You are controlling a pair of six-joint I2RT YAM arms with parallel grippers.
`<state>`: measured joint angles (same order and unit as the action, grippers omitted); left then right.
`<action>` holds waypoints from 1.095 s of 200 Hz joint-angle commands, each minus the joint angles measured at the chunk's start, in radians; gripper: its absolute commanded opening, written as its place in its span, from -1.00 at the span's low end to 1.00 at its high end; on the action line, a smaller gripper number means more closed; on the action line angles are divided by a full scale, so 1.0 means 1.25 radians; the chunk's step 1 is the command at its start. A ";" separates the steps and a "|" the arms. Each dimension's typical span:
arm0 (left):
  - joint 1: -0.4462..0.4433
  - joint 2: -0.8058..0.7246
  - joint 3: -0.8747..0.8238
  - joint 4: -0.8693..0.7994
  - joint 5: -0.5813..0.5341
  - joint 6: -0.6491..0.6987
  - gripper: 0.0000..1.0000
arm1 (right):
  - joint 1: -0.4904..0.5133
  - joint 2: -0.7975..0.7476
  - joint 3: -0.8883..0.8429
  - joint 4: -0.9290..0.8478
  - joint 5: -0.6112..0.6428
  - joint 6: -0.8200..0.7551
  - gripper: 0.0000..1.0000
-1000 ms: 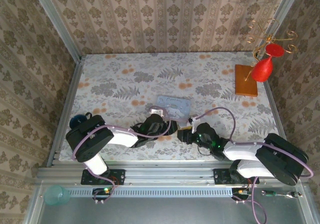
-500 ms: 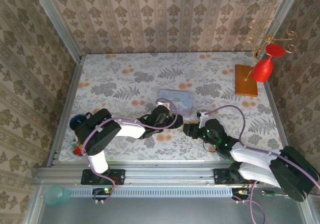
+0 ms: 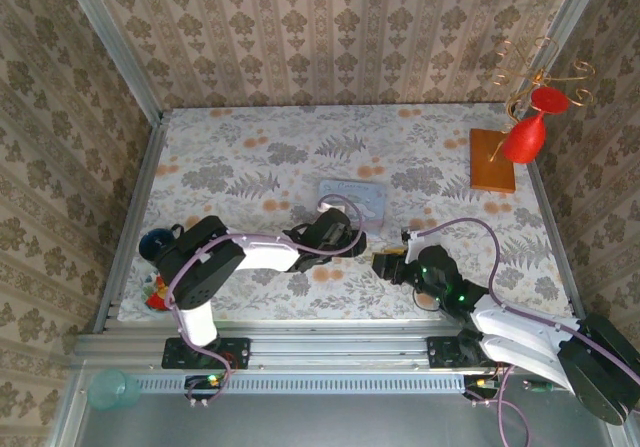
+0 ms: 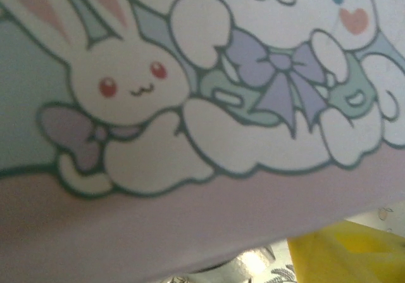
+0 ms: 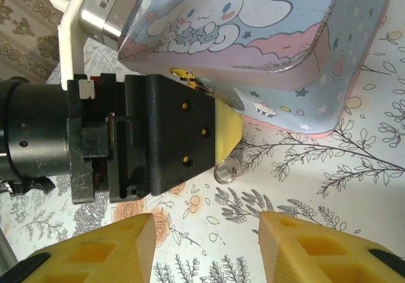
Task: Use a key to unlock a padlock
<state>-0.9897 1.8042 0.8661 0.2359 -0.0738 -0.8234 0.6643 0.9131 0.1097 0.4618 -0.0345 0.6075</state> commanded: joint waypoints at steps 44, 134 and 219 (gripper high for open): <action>-0.009 0.000 -0.036 -0.030 -0.012 -0.054 -0.14 | 0.013 0.084 0.010 0.048 -0.021 -0.012 -0.06; 0.008 -0.110 -0.127 0.113 0.043 -0.156 -0.59 | 0.068 0.282 0.067 0.210 -0.012 0.047 -0.21; 0.027 -0.197 -0.210 0.241 0.084 -0.294 -0.62 | 0.091 0.471 0.081 0.468 -0.072 0.162 -0.28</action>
<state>-0.9623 1.5978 0.6270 0.4198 -0.0067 -1.1080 0.7715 1.4490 0.2031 0.8730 -0.0952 0.7322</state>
